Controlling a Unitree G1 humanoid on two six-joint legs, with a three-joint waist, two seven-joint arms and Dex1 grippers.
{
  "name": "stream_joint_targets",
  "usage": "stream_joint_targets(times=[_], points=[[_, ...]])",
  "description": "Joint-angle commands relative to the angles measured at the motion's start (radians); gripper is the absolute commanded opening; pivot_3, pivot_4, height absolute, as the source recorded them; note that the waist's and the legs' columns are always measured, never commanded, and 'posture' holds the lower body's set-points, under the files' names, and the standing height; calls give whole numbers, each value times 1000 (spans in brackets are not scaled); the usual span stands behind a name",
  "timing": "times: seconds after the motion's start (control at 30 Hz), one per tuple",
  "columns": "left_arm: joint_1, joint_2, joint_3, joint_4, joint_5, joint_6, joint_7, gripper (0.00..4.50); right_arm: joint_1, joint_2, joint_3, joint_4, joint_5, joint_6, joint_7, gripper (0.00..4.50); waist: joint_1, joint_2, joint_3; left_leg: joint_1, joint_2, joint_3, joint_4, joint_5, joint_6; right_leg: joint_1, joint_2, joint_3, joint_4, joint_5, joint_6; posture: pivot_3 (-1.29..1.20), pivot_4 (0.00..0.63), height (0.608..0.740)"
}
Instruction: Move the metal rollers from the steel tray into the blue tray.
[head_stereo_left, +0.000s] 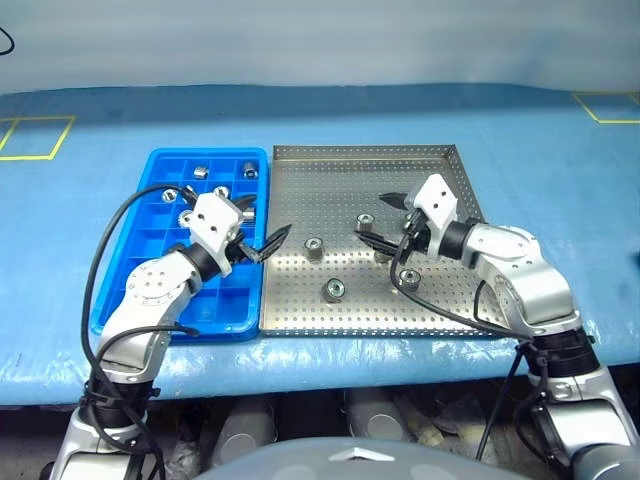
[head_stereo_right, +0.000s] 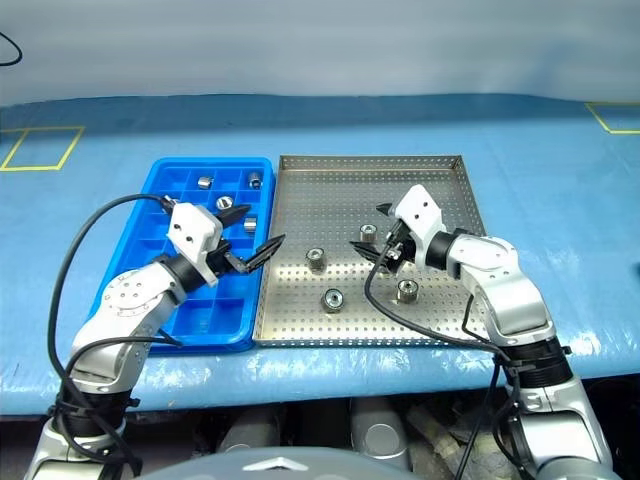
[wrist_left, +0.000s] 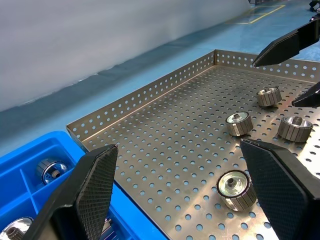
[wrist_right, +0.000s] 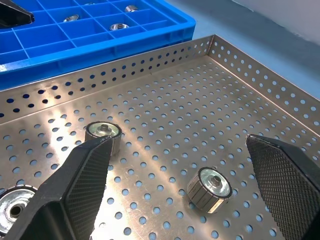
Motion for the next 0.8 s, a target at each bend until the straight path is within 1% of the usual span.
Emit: stream_joint_targets(times=[0.03, 0.8], points=[[-10, 5, 17, -43, 0, -18, -1, 4291, -18, 6, -33, -15, 5, -18, -8, 4490, 0, 0, 0, 0, 0, 0, 0, 0, 0, 0, 0, 0, 0, 0, 0, -180, 150, 740], [1, 27, 6, -58, -4, -2, -16, 4291, 27, -22, -56, -21, 9, -19, 24, 4490, -2, 0, 0, 0, 0, 0, 0, 0, 0, 0, 0, 0, 0, 1, -1, -185, 150, 740]])
